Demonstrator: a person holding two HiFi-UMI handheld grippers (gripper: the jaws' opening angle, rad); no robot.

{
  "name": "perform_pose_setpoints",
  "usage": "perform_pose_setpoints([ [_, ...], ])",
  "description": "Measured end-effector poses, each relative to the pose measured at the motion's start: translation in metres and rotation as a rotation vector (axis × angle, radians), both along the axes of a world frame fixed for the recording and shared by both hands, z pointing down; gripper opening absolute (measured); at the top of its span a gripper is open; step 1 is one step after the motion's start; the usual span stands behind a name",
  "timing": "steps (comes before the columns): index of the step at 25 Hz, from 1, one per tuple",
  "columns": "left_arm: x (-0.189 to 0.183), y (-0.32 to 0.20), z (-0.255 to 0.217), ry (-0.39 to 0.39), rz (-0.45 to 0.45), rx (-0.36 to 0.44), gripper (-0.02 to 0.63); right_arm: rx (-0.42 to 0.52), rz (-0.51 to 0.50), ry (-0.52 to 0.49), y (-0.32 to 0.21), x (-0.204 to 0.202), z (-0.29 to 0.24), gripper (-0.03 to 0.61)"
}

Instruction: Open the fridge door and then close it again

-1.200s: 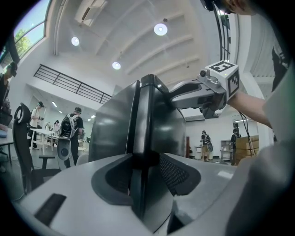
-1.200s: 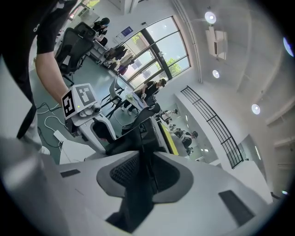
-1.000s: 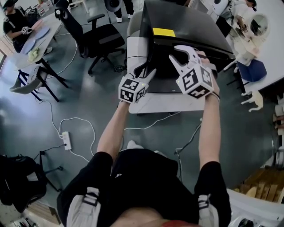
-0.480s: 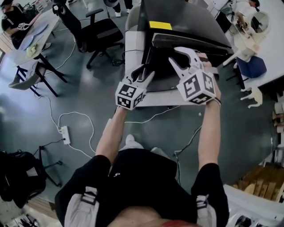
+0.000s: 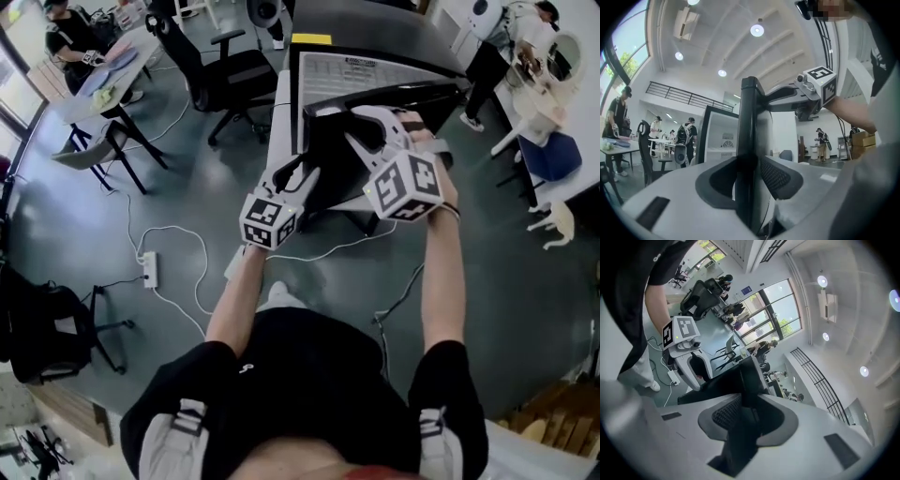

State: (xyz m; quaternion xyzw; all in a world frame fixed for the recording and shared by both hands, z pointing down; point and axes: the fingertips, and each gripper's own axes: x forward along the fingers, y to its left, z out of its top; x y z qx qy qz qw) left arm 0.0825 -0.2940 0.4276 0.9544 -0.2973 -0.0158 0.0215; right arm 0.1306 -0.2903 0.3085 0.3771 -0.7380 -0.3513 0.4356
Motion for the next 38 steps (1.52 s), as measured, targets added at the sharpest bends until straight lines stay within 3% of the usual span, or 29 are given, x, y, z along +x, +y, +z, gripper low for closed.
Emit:
perform_pose_setpoints([
  [7,0.029,0.101,0.005,-0.005,-0.115,0.013,0.153,0.026,-0.105,0.013,0.084,0.029,0.005,0.087],
  [14,0.09,0.193,0.005,-0.039,-0.126,0.009,0.155,0.084,-0.141,0.036,0.16,0.085,0.004,0.092],
  [23,0.172,0.268,0.006,-0.061,-0.095,-0.022,0.153,0.141,-0.022,-0.103,0.222,0.161,0.004,0.093],
  [26,0.186,0.277,0.006,-0.071,-0.09,-0.028,0.153,0.152,0.021,-0.175,0.23,0.173,0.005,0.057],
  [29,0.189,0.279,0.007,-0.067,-0.103,-0.045,0.114,0.2,0.106,-0.306,0.235,0.181,0.003,0.052],
  [30,0.189,0.28,0.007,-0.06,-0.111,-0.055,0.09,0.218,0.152,-0.375,0.239,0.188,0.003,0.014],
  [33,0.176,0.285,0.007,-0.002,-0.183,-0.101,0.003,0.237,0.299,-0.707,0.26,0.209,0.013,0.005],
  [35,0.165,0.293,0.007,0.052,-0.215,-0.128,0.0,0.216,0.376,-0.958,0.279,0.22,0.035,-0.001],
  [38,0.155,0.305,0.01,0.059,-0.231,-0.13,0.0,0.173,0.419,-1.171,0.302,0.224,0.076,-0.005],
])
